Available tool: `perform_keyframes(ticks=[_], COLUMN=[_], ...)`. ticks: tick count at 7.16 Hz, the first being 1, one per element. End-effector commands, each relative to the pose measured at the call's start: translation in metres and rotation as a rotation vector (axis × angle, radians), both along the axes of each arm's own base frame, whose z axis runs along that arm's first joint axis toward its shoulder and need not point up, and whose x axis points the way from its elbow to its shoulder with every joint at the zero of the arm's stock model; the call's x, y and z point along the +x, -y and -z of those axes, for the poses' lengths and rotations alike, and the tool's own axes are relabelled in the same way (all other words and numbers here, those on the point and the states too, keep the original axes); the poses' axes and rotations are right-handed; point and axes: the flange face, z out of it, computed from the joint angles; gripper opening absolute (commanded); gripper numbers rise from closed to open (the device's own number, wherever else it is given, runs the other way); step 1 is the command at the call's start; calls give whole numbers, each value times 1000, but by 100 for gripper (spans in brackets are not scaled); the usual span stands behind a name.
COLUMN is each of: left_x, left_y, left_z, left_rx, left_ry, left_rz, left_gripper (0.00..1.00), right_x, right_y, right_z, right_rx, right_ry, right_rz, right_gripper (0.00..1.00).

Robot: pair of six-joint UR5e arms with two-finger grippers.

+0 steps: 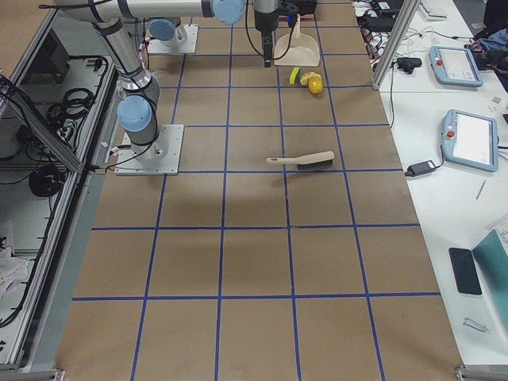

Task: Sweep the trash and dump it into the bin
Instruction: 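Move the left gripper to the dustpan handle while the right nears the brush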

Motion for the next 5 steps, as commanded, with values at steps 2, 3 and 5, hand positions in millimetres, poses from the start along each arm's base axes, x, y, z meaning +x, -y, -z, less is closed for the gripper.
perform_keyframes(ticks=[2,3,5], left_x=[6,5,10], left_y=[0,12,37], left_z=[9,26,33], left_rx=[10,36,-52], left_ry=[8,12,54], left_rz=[52,128,389], left_gripper=[98,94,94], right_x=[-1,0,-1], right_y=[-1,-1,-1], right_z=[0,0,5], right_rx=[0,0,30], right_ry=[-11,-1,-6], right_rz=[1,-3,0], right_gripper=[100,100,100])
